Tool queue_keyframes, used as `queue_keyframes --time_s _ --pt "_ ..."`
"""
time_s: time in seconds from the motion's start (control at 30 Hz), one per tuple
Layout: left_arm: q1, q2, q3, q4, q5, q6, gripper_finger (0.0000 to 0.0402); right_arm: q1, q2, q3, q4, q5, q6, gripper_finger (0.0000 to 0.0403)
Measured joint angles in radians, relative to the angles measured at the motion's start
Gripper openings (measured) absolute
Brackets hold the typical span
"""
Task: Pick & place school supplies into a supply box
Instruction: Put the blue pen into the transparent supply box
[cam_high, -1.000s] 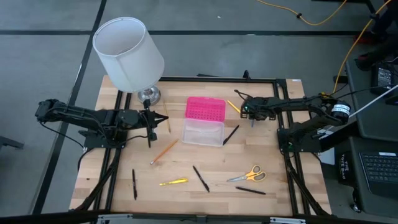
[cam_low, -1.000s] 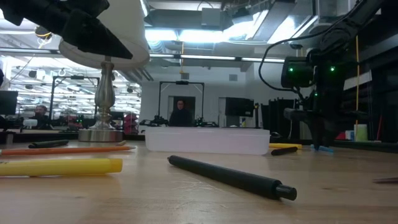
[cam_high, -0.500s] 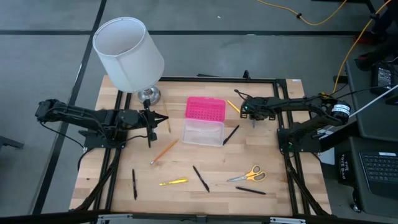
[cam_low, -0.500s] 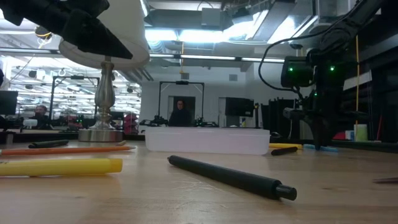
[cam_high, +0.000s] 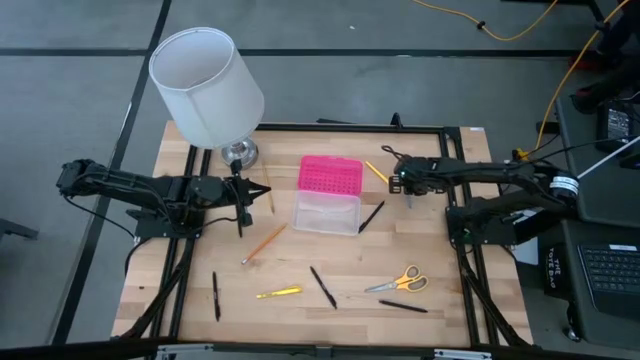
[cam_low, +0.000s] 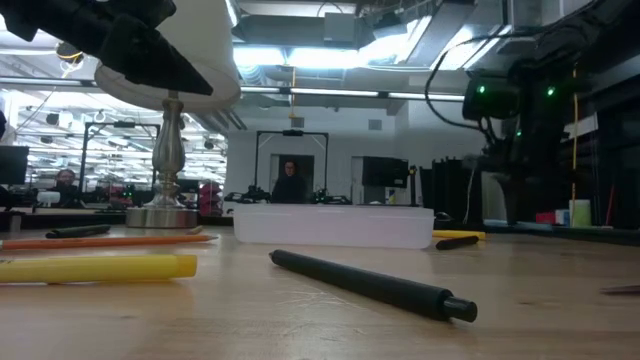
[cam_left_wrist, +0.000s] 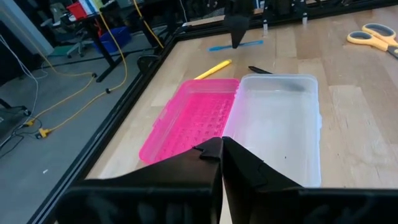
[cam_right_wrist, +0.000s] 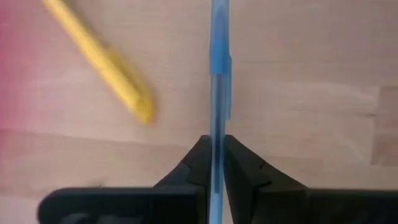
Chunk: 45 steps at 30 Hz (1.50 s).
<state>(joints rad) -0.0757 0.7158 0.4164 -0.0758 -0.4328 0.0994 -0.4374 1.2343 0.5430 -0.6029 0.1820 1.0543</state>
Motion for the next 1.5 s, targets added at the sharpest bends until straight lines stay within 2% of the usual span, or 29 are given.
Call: queue_keyframes --time_s 0.27,0.43,0.8,1.13,1.5 --pt "0.0 0.0 0.0 0.0 0.0 0.0 0.0004 0.066 -0.137 0.002 0.003 0.017 -0.024 0.0037" --pt "0.0 0.0 0.0 0.001 0.0 0.0 0.0004 0.106 -0.245 0.004 0.02 0.031 -0.108 0.0033" --pt "0.0 0.0 0.0 0.002 0.038 -0.065 0.0004 0.198 -0.393 0.006 0.283 0.061 -0.483 0.0038" --pt "0.0 0.0 0.0 0.001 0.038 -0.087 0.0004 0.338 -0.363 0.007 0.613 0.071 -0.735 0.004" --pt "0.0 0.0 0.0 0.002 0.034 -0.089 0.0004 0.433 -0.18 0.007 0.862 0.069 -0.925 0.0043"
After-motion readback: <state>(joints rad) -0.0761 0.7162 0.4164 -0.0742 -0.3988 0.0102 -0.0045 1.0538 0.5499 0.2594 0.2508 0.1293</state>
